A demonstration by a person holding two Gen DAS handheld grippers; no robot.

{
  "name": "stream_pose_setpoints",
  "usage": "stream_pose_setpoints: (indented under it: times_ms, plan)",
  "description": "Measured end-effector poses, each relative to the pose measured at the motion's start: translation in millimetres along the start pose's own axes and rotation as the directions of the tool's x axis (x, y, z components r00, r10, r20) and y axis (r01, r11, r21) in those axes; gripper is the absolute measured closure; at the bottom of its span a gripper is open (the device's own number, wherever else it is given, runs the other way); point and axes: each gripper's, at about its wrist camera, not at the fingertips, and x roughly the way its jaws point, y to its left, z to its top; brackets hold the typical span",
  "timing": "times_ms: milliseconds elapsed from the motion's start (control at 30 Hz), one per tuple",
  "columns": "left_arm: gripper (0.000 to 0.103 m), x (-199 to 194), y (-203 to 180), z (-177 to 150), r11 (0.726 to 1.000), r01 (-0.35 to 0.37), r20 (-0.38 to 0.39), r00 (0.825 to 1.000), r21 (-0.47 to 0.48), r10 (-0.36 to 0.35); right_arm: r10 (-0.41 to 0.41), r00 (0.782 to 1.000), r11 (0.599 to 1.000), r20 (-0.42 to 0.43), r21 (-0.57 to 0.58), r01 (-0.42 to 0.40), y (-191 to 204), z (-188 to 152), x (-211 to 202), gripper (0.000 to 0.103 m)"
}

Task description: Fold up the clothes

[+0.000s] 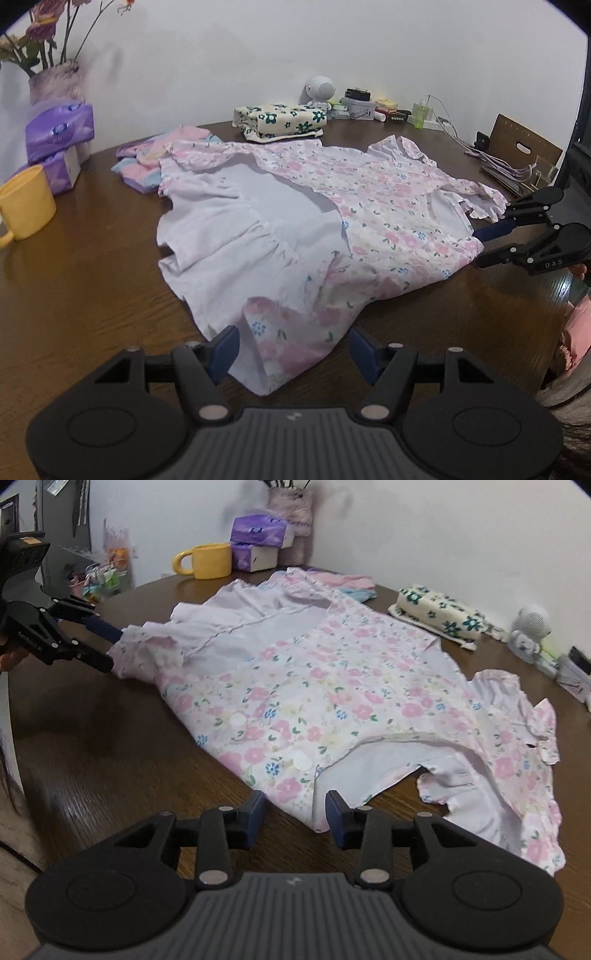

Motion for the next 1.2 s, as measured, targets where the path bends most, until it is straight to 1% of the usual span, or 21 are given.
stream_pose_setpoints:
  times_ms: [133, 233, 300, 333, 367, 400, 433, 467, 500, 567, 600, 667, 733, 800, 833, 900, 1033, 1100, 1167, 1200]
  plan:
    - [0.040, 2.5, -3.5, -4.7, 1.000, -0.016, -0.006, 1.000, 0.008, 0.016, 0.032, 0.999, 0.999, 0.001, -0.007, -0.032, -0.9, -0.8, 1.1, 0.067]
    - [0.041, -0.2, -2.8, -8.7, 1.000, -0.019, 0.001, 1.000, -0.004, 0.019, 0.046, 0.999, 0.999, 0.005, -0.012, -0.046, -0.9, -2.5, 0.4, 0.068]
    - [0.042, -0.9, -2.5, -11.2, 1.000, -0.027, 0.004, 1.000, -0.004, 0.027, 0.056, 0.998, 0.998, 0.007, -0.013, -0.056, -1.2, -3.4, 0.1, 0.071]
    - [0.050, -0.6, -2.5, -12.2, 1.000, -0.029, 0.004, 1.000, -0.003, 0.029, 0.065, 0.998, 0.998, 0.008, -0.004, -0.065, -2.2, -3.0, 0.7, 0.075]
    - [0.060, 0.7, -2.9, -13.2, 1.000, -0.024, 0.002, 1.000, 0.001, 0.024, 0.073, 0.997, 0.997, 0.009, 0.006, -0.073, -3.1, -2.3, 1.4, 0.081]
    - [0.066, 2.6, -3.8, -14.0, 1.000, -0.016, -0.006, 1.000, 0.005, 0.016, 0.082, 0.997, 0.997, 0.008, 0.017, -0.082, -4.1, -1.4, 2.1, 0.085]
    - [0.081, 4.3, -5.0, -14.9, 1.000, -0.009, -0.014, 1.000, 0.010, 0.009, 0.091, 0.996, 0.995, 0.003, 0.032, -0.091, -5.4, -0.1, 2.6, 0.095]
    - [0.099, 4.7, -7.0, -14.2, 1.000, -0.004, -0.022, 1.000, 0.023, 0.004, 0.109, 0.994, 0.992, -0.001, 0.058, -0.108, -8.3, 2.0, 1.9, 0.102]
    - [0.102, 5.1, -9.0, -13.4, 0.999, 0.002, -0.030, 1.000, 0.037, -0.001, 0.149, 0.989, 0.982, -0.001, 0.115, -0.148, -15.9, 7.0, -2.5, 0.102]
    - [0.102, -3.9, -1.9, -2.3, 0.999, 0.046, -0.032, 0.998, 0.012, -0.046, 0.225, 0.974, 0.948, 0.012, 0.226, -0.222, -31.9, 16.9, -12.5, 0.102]
    - [0.102, -8.7, 1.8, 3.4, 0.998, 0.069, -0.033, 0.997, -0.002, -0.069, 0.250, 0.967, 0.927, 0.042, 0.279, -0.252, -42.8, 22.1, -22.4, 0.102]
    - [0.102, -27.9, 13.8, 20.1, 0.994, 0.101, -0.006, 0.995, -0.027, -0.102, 0.306, 0.947, 0.866, 0.101, 0.383, -0.321, -66.7, 32.4, -40.1, 0.102]
    - [0.102, -42.5, 23.5, 34.9, 0.989, 0.138, 0.004, 0.990, -0.047, -0.138, 0.348, 0.933, 0.814, 0.088, 0.465, -0.348, -81.8, 34.2, -40.3, 0.102]
    - [0.102, -45.5, 28.8, 43.9, 0.987, 0.150, -0.024, 0.988, -0.059, -0.152, 0.349, 0.937, 0.802, 0.034, 0.506, -0.317, -84.7, 33.0, -33.2, 0.102]
    - [0.102, -46.7, 29.8, 47.8, 0.988, 0.148, -0.036, 0.988, -0.049, -0.150, 0.359, 0.932, 0.790, 0.058, 0.513, -0.336, -87.2, 35.1, -37.0, 0.102]
    - [0.103, -52.9, 32.0, 57.5, 0.989, 0.141, -0.035, 0.989, -0.048, -0.143, 0.375, 0.921, 0.769, 0.104, 0.521, -0.372, -91.3, 39.6, -44.4, 0.102]
    - [0.103, -68.0, 30.6, 74.8, 0.991, 0.134, 0.013, 0.991, -0.022, -0.133, 0.378, 0.917, 0.769, 0.130, 0.508, -0.389, -89.6, 45.6, -49.4, 0.102]
    - [0.103, -70.1, 31.0, 78.3, 0.988, 0.151, 0.034, 0.988, -0.029, -0.150, 0.375, 0.916, 0.760, 0.142, 0.518, -0.391, -91.9, 42.9, -49.0, 0.102]
    - [0.103, -63.7, 32.5, 71.4, 0.981, 0.183, 0.016, 0.983, -0.057, -0.183, 0.378, 0.919, 0.748, 0.114, 0.547, -0.376, -93.7, 34.0, -40.9, 0.102]
    - [0.103, -56.0, 31.8, 64.2, 0.979, 0.190, -0.016, 0.981, -0.072, -0.192, 0.385, 0.920, 0.746, 0.075, 0.561, -0.359, -90.9, 27.5, -33.3, 0.102]
